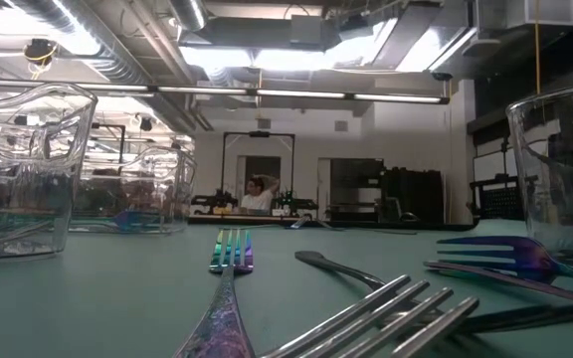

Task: Sort silverware by color (type)
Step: Put the blue fork into the top transparent bin

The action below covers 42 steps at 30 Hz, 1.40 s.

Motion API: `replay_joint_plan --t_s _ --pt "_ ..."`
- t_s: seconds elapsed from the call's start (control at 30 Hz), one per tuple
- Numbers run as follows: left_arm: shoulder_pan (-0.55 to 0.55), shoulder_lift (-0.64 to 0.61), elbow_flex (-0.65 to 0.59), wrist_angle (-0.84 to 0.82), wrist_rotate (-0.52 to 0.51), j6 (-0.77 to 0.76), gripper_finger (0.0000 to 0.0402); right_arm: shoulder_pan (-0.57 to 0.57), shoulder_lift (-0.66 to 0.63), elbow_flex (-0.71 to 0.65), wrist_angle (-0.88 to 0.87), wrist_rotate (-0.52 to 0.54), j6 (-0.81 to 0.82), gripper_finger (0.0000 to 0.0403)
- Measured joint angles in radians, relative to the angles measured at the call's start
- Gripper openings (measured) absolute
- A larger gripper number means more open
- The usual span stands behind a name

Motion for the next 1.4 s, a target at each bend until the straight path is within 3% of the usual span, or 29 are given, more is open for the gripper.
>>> replay_joint_plan --t_s 0.17,0.67,0.87,1.17,1.4 --pt "0.058 0.006 0.001 0.142 -0.078 -0.053 0.0143 0.000 0.000 0.000 0.000 0.000 0.000 0.0069" --pt "0.142 0.149 0.008 0.519 -0.103 -0.092 0.0143 0.000 0.000 0.000 0.000 0.008 0.000 0.0069" --pt "0.146 0.229 0.120 0.505 -0.087 -0.089 0.0143 0.000 0.000 0.000 0.000 0.008 0.000 0.0069" --pt "0.169 0.354 0.368 0.244 -0.089 0.000 0.0143 0.000 0.000 0.000 0.000 0.032 0.000 0.0069" --pt "0.169 0.418 0.387 0.096 -0.171 0.009 0.0143 0.000 0.000 0.000 0.000 0.041 0.000 0.0069"
